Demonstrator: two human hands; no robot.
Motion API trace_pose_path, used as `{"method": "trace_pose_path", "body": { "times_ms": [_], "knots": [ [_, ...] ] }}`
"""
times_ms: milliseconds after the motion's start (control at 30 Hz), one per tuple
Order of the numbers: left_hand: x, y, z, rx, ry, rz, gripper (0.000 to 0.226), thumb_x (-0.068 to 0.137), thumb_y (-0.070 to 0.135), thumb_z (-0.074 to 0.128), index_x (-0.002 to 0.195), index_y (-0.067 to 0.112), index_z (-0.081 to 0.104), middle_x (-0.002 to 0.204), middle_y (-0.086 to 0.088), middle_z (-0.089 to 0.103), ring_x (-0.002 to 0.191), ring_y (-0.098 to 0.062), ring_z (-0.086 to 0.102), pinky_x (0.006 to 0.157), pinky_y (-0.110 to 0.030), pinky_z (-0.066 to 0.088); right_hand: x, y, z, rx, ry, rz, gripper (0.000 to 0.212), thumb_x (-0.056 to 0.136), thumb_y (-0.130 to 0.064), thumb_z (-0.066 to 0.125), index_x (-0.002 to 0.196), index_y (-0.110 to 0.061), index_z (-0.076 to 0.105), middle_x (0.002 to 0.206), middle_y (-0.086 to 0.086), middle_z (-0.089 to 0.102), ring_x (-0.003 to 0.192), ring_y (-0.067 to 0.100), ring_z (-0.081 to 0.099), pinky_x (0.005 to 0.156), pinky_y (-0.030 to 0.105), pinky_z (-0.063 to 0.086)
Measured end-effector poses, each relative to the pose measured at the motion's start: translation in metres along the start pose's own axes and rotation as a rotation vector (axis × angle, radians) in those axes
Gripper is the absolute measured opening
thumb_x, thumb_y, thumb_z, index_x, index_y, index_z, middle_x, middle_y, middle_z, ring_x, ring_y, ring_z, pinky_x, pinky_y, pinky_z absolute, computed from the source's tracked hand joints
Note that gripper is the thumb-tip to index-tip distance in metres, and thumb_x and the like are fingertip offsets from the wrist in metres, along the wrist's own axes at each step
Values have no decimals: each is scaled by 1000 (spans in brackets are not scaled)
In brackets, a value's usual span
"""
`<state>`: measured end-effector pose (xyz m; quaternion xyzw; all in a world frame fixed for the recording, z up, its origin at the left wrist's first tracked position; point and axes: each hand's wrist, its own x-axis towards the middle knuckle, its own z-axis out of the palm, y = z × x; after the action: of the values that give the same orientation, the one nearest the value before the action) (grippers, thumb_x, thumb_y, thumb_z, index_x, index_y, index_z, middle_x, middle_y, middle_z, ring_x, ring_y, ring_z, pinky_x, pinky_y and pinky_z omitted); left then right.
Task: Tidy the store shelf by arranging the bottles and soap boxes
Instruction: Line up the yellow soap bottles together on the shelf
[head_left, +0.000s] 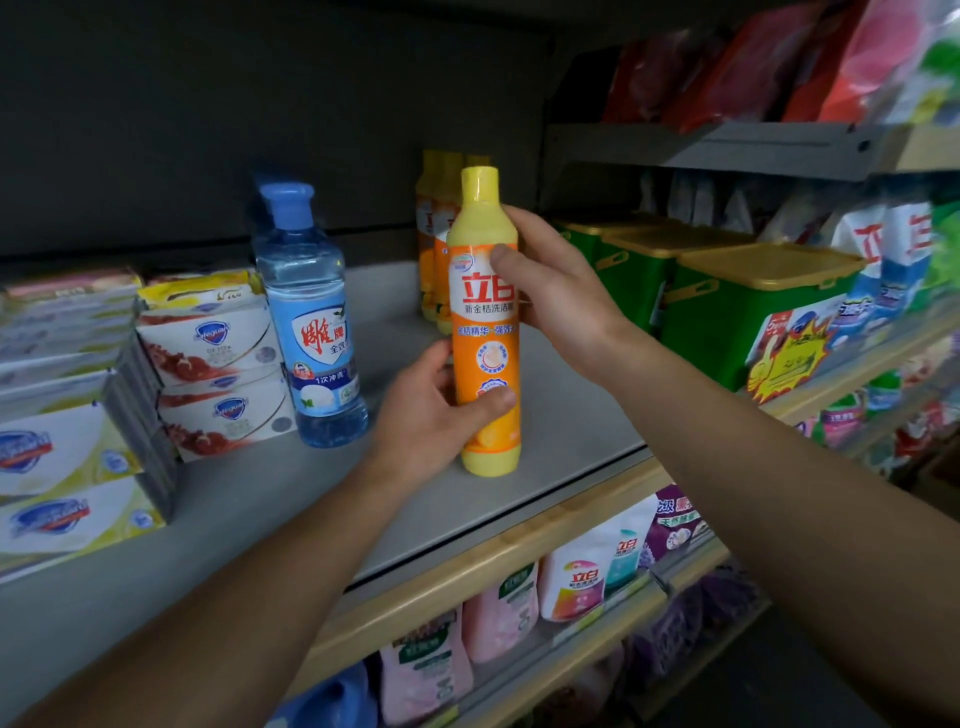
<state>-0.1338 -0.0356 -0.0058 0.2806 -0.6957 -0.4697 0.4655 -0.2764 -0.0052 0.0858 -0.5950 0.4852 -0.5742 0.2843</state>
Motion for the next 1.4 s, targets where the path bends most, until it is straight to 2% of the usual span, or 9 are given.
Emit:
{"method": "trace_pose_path", "body": {
  "times_ms": [100,233,300,467,633,833,1000,1167,1400],
  "knots": [
    [2,-2,-2,161,43,36,55,69,31,85,109,48,52,106,23,66,96,3,66,85,-28,55,-8,-1,-7,-84,-20,-67,45,101,-21,53,145,-26,42,131,0,61,115,13,62,98,38,53],
    [4,-6,-3,228,104,39,55,63,43,82,108,48,50,107,22,65,99,1,65,91,-36,55,-26,24,-25,-400,-53,-30,49,98,-31,57,145,-27,43,124,-12,59,106,-3,61,90,16,49],
    [4,-8,-3,249,113,43,60,65,45,83,114,43,50,110,19,65,100,-1,65,91,-36,55,-34,48,-47,-714,-36,74,50,98,-39,54,145,-25,44,135,-5,56,121,12,56,103,29,44],
    [3,-6,-8,318,145,58,51,82,34,74,128,34,51,101,32,59,88,19,58,68,-5,45,-55,99,-88,-1123,-95,323,55,96,-54,46,141,-22,49,139,7,51,129,29,48,106,34,39],
    [4,-4,-7,414,223,91,53,82,31,73,130,27,53,104,20,62,88,8,60,72,-17,47,-58,116,-90,-1157,-42,294,56,90,-63,38,135,-33,52,135,-2,52,125,26,49,102,38,42],
    [9,-4,7,542,227,116,53,83,36,72,132,24,54,101,27,58,81,22,56,63,2,40,-57,119,-92,-1153,-34,272,55,88,-61,38,134,-33,53,134,-1,53,124,27,49,102,38,41],
    [39,-7,25,596,213,39,56,82,37,75,131,21,54,113,10,65,74,9,59,62,1,40,-57,118,-92,-1172,-50,259,54,92,-58,37,135,-30,52,133,1,52,123,28,48,101,39,40],
    [75,-16,49,554,244,-6,54,83,35,74,130,15,56,125,-4,65,102,-18,66,92,-35,53,-58,116,-95,-1163,-64,245,52,92,-56,37,133,-29,52,132,1,52,123,27,47,101,39,38],
    [102,-36,55,555,360,-53,49,84,40,72,123,13,61,121,-6,67,104,-22,66,96,-42,52,-56,119,-94,-1156,-29,218,48,90,-55,38,126,-28,56,126,1,55,120,26,48,99,38,38]
  ]
}}
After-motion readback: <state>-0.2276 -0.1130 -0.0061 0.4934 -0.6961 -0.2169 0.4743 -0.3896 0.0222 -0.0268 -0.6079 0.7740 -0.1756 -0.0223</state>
